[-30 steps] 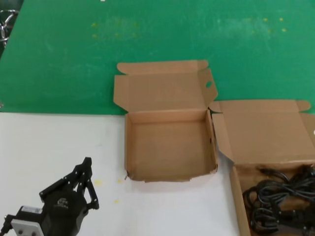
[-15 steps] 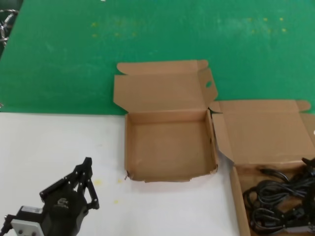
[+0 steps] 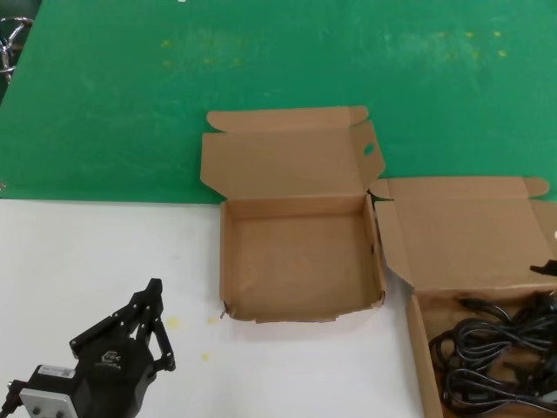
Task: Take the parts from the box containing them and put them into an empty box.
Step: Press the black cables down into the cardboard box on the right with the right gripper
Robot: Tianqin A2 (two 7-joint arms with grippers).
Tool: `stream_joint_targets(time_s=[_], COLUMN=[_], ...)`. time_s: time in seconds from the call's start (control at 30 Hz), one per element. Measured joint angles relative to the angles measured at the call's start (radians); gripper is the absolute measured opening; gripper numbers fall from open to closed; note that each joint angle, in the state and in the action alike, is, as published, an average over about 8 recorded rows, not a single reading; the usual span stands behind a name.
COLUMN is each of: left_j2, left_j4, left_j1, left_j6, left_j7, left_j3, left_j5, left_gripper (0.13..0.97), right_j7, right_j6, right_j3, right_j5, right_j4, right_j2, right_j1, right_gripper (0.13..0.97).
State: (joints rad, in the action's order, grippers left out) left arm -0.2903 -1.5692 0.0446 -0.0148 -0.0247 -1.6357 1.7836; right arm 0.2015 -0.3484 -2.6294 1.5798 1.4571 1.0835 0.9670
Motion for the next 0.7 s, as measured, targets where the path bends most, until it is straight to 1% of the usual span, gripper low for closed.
stream_joint_targets(time_s=[0.1,0.23,0.47,0.7], left_j2=[0.0,0.0,0.0,0.0], left_j4=[0.0,0.0,0.0,0.0], left_j1=[0.0,0.0,0.0,0.0], left_j6=[0.0,0.0,0.0,0.0], left_j7=[0.0,0.0,0.0,0.0], left_j3=[0.0,0.0,0.0,0.0], left_j5=[0.0,0.0,0.0,0.0], left_gripper=[0.135,0.135,0.134,0.134], right_j7=[0.005,-0.034,-0.141,-0.233], right_j6=[-0.079,-0.176,-0.326,-0.424], right_j3=[0.064,0.14,0.248,0.323], right_j5=[-0.082,-0.149,-0.223,-0.276], right_j4=[-0.012,-0.032,-0.087,-0.154], right_j2=[-0.025,-0.063,-0.141,-0.215], right_j1=[-0.008,-0.021,-0.031,-0.027], right_gripper=[0.966,0.966,0.966,0.966])
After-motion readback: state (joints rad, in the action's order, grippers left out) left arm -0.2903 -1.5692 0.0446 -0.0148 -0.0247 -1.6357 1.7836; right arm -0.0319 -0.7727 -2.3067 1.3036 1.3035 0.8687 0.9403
